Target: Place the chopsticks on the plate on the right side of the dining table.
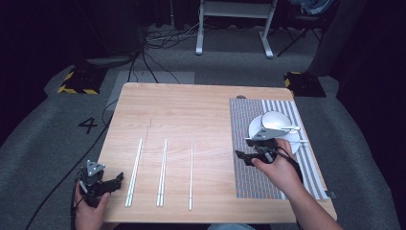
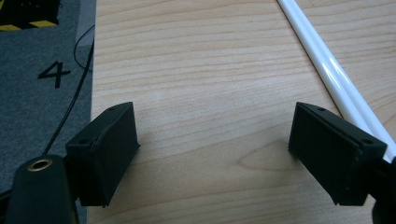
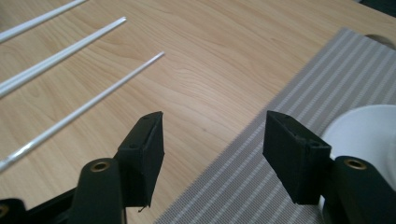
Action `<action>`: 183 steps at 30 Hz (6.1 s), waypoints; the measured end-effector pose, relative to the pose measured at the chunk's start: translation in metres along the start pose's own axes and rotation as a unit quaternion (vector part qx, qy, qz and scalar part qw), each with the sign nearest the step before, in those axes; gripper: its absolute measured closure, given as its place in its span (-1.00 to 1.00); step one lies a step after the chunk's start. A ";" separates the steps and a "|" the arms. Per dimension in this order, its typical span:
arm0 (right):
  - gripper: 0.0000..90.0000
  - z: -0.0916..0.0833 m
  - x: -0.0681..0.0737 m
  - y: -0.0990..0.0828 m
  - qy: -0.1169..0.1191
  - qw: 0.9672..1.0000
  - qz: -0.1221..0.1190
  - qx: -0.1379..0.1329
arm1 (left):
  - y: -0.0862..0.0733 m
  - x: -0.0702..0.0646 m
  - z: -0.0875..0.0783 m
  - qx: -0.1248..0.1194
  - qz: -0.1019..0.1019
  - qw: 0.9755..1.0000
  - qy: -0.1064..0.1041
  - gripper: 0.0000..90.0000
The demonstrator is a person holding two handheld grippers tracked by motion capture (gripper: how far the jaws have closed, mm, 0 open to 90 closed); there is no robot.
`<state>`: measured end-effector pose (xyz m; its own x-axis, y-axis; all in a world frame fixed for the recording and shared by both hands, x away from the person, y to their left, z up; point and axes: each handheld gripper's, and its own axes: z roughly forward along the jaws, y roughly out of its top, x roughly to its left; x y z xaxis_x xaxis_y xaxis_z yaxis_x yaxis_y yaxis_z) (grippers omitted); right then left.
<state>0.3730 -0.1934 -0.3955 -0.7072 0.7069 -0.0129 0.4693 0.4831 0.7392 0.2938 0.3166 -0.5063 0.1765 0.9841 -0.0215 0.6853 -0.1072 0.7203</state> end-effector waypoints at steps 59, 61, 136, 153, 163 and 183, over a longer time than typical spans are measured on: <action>-0.36 0.102 0.126 -0.029 0.060 0.991 -0.072 0.094 | 0.001 0.000 0.001 0.000 0.003 1.000 -0.005 -0.66; -0.33 0.099 0.121 -0.030 0.056 0.991 -0.076 0.099 | 0.001 0.000 0.001 0.000 0.003 1.000 -0.004 -0.66; 0.89 0.104 0.064 0.006 0.061 0.949 0.058 0.303 | 0.001 0.000 0.001 0.001 0.005 1.000 -0.005 -0.66; 0.89 0.073 0.044 0.009 0.101 0.965 0.072 0.231 | 0.001 0.000 0.001 0.001 0.005 1.000 -0.005 -0.66; 0.89 0.091 0.051 0.008 0.059 0.951 0.026 0.302 | 0.001 0.000 0.001 0.001 0.005 1.000 -0.005 -0.66; 0.88 0.117 0.074 0.020 -0.003 0.911 -0.039 0.410 | 0.001 0.000 0.001 0.001 0.005 1.000 -0.005 -0.66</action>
<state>0.3917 -0.0705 -0.4606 -0.7538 0.6553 -0.0494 0.6566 0.7541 -0.0155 0.2955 0.3167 -0.5062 0.1898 0.9816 -0.0206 0.6848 -0.1173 0.7192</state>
